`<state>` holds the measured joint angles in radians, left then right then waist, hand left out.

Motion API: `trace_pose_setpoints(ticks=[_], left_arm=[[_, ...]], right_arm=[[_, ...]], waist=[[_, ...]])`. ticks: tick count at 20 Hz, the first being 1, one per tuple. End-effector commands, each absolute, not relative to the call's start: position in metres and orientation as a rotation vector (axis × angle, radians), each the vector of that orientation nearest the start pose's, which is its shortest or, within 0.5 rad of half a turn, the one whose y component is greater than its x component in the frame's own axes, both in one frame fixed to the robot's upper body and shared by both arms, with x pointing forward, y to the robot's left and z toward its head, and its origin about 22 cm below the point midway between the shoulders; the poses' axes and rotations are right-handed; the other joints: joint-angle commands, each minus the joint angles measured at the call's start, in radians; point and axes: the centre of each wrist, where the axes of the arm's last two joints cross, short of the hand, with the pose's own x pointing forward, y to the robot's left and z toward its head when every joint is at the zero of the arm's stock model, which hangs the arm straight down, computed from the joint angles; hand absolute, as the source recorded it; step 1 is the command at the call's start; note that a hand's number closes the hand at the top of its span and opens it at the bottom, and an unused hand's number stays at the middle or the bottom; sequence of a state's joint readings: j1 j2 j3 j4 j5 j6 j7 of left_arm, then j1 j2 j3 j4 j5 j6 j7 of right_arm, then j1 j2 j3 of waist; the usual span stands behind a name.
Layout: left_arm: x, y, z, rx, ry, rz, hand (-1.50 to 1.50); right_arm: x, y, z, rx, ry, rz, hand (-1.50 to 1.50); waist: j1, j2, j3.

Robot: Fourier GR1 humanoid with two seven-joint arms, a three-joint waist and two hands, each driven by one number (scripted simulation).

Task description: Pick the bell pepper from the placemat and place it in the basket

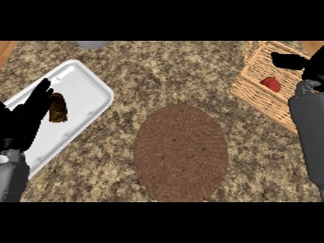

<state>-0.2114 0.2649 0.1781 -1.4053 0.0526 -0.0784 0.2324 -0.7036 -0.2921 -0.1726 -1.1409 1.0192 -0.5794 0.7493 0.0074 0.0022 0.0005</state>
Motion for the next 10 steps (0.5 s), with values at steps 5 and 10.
trace_pose_setpoints(ticks=[5, 10], left_arm=[[0.289, 0.313, 0.051, 0.175, -1.389, -0.108, 0.00], [0.287, 0.330, 0.049, 0.211, -1.390, -0.070, 0.00]], right_arm=[[0.399, -0.284, 0.154, -1.320, -1.444, -0.238, -1.50], [0.369, -0.313, 0.172, -1.313, -1.458, -0.580, -1.50]], waist=[[0.001, -0.002, 0.000], [-0.022, -0.009, 0.000]])
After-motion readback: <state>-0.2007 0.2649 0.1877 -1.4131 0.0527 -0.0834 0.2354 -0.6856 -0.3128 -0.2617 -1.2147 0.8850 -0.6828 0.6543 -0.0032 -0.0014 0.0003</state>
